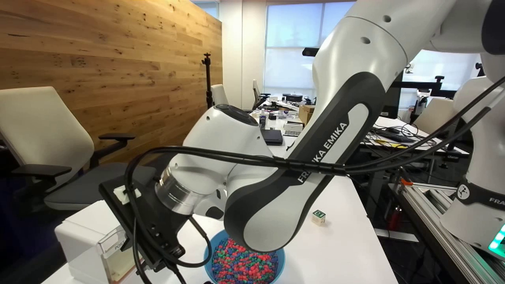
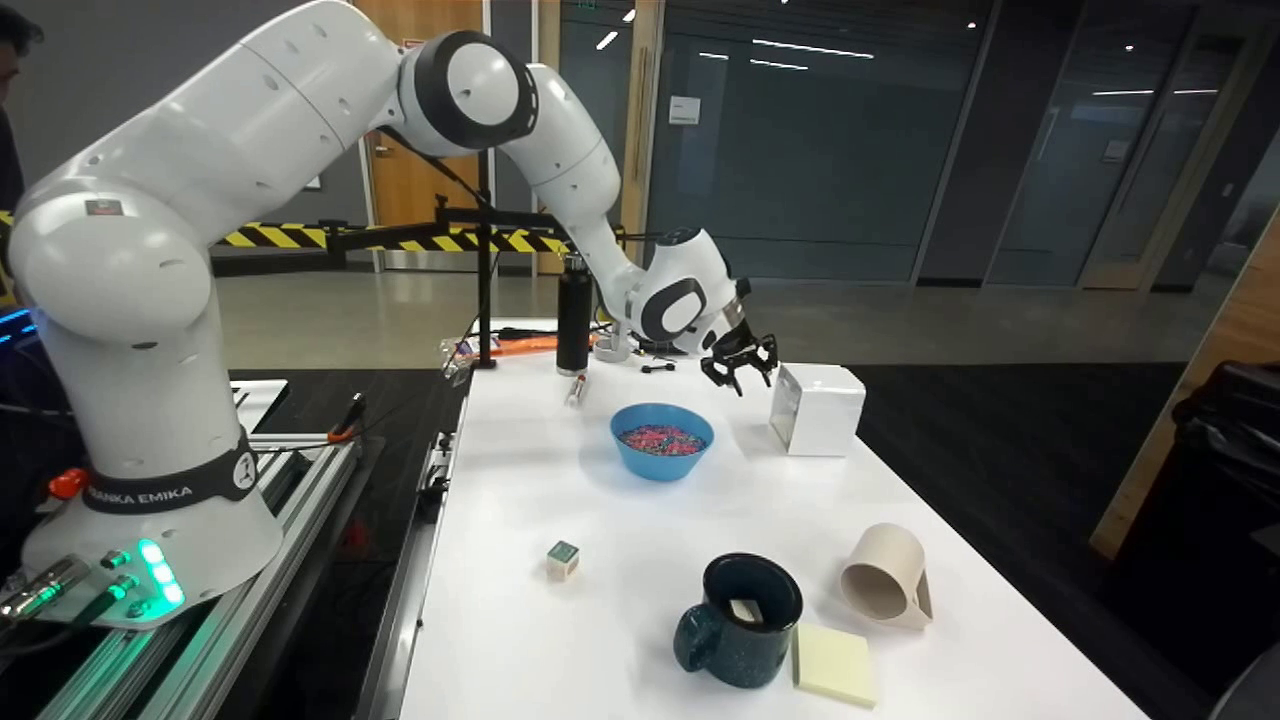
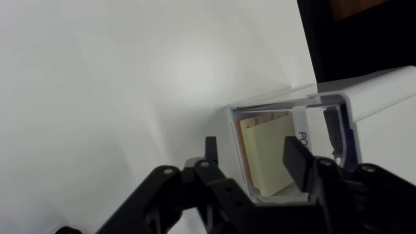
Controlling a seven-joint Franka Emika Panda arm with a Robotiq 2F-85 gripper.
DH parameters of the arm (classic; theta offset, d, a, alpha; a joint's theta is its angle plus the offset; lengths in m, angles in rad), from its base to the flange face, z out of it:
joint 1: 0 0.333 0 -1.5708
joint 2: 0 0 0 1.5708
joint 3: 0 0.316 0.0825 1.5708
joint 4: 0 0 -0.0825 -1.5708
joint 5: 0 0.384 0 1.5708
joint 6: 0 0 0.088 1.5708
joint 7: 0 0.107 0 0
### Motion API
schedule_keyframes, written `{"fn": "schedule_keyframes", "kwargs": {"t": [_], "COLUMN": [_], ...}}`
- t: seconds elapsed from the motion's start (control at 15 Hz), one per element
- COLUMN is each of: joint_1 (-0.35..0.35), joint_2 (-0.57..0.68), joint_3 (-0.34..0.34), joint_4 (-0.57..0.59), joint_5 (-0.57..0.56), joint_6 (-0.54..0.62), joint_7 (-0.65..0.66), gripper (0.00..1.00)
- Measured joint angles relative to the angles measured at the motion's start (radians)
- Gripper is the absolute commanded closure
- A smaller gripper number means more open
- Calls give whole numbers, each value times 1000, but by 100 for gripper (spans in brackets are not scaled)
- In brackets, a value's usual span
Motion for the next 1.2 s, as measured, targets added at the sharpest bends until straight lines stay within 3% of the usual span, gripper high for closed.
{"fn": "schedule_keyframes", "kwargs": {"t": [0.07, 0.2, 0.47, 0.6, 1.2], "joint_1": [0, -1, 9, 28, 106], "joint_2": [3, 7, 6, 5, 5], "joint_3": [1, 3, -16, -44, -136], "joint_4": [0, 1, 2, 2, 2], "joint_5": [0, 0, 0, 1, 7], "joint_6": [0, 0, 0, 0, -1], "joint_7": [0, 0, 0, 0, 1], "gripper": [31, 34, 7, 0, 0]}}
